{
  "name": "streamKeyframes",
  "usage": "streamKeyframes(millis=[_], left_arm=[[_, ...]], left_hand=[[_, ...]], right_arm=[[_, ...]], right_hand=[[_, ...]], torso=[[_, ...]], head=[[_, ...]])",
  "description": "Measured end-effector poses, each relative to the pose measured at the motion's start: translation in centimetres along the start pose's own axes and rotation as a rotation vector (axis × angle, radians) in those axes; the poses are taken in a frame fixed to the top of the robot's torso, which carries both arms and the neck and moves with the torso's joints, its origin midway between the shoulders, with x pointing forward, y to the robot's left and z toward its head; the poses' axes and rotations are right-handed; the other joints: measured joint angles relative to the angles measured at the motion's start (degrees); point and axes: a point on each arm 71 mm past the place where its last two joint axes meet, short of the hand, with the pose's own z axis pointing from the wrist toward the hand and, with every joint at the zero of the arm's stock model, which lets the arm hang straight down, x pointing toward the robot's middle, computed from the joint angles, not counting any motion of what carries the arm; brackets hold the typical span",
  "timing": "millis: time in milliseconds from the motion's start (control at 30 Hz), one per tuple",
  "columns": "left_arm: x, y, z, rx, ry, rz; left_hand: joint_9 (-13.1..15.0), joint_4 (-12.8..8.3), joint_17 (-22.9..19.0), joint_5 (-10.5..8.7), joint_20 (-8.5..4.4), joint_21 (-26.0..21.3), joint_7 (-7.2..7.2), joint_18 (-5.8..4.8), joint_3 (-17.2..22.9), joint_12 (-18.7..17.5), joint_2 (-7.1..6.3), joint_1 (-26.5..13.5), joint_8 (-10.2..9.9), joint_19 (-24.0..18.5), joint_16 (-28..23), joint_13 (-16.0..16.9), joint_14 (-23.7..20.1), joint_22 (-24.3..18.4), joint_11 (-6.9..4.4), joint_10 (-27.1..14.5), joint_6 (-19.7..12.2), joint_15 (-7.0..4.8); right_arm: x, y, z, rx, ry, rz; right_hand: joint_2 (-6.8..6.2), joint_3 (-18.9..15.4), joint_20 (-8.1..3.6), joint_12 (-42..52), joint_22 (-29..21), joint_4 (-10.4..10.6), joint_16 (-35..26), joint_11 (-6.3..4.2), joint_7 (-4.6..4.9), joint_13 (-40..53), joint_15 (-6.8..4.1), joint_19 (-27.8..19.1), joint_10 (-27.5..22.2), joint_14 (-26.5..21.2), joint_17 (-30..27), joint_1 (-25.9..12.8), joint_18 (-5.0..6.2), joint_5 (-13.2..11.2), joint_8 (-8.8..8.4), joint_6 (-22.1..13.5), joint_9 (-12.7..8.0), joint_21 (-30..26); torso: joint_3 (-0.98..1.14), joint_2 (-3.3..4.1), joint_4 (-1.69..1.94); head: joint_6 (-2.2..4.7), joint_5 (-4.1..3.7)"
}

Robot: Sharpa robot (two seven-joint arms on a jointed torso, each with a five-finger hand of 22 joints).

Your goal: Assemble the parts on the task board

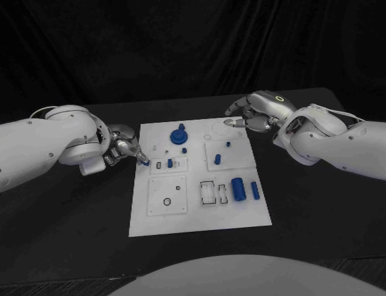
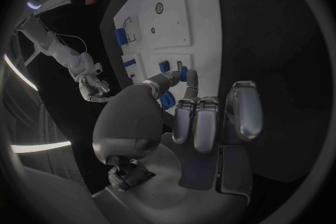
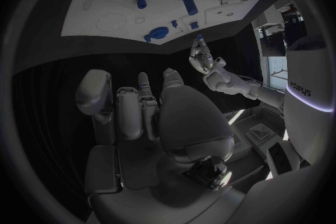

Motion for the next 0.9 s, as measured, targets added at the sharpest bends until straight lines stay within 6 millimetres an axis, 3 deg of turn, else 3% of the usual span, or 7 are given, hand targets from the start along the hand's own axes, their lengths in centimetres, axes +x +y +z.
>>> streamKeyframes(millis=[467, 533, 900], left_arm=[[0.0, -1.1, 0.7, -0.015, 0.005, -0.025], [0.0, -1.3, 0.8, -0.018, 0.006, -0.025], [0.2, -1.8, 1.3, -0.030, 0.012, -0.023]], left_hand=[[0.0, 0.2, 0.0, 0.24, 0.00, 0.0, -0.06, 0.00, 0.3, 0.0, 0.18, -1.1, 0.0, 0.0, 0.0, 0.0, 0.0, 0.0, 0.00, 0.0, 0.3, 0.00], [-0.1, -0.9, 0.0, 0.40, 0.00, 0.0, 0.00, 0.00, 1.6, 0.0, 0.23, -1.1, 0.0, 0.0, 0.0, 0.0, 0.0, 0.0, 0.00, 0.0, 0.3, 0.00], [-0.2, -1.0, 0.0, 1.08, 0.00, 0.0, 0.05, 0.00, 1.6, 0.0, 0.61, -1.5, 0.0, 0.0, 0.0, 0.0, 0.0, 0.0, 0.00, 0.0, 0.4, 0.00]], right_arm=[[0.1, 0.0, 0.1, 0.001, 0.001, 0.002], [0.1, 0.1, 0.1, 0.001, 0.001, 0.003], [0.1, 0.1, 0.1, 0.001, 0.001, 0.003]], right_hand=[[-0.14, 0.0, 0.00, -0.3, 0.0, 0.0, -0.3, 0.07, 0.00, 0.1, 0.02, 0.0, -0.1, 0.0, 0.0, 0.4, 0.00, 0.2, 0.00, 0.0, 0.0, -0.4], [-0.13, 0.0, 0.00, -0.3, 0.0, 0.0, -0.3, -0.02, 0.00, 0.1, 0.02, 0.0, 0.0, 0.0, 0.0, 0.4, 0.00, 0.2, 0.00, 0.0, 0.0, -0.4], [-0.13, 0.0, 0.00, -0.3, 0.0, 0.0, -0.3, -0.02, 0.00, 0.1, 0.05, 0.0, 0.0, 0.0, 0.0, 0.4, 0.00, 0.2, 0.00, 0.0, 0.0, -0.7]], torso=[[0.00, 0.06, -0.11], [0.01, 0.09, -0.12], [0.01, 0.12, -0.13]], head=[[0.00, 0.19], [0.00, 0.21], [0.00, 0.27]])
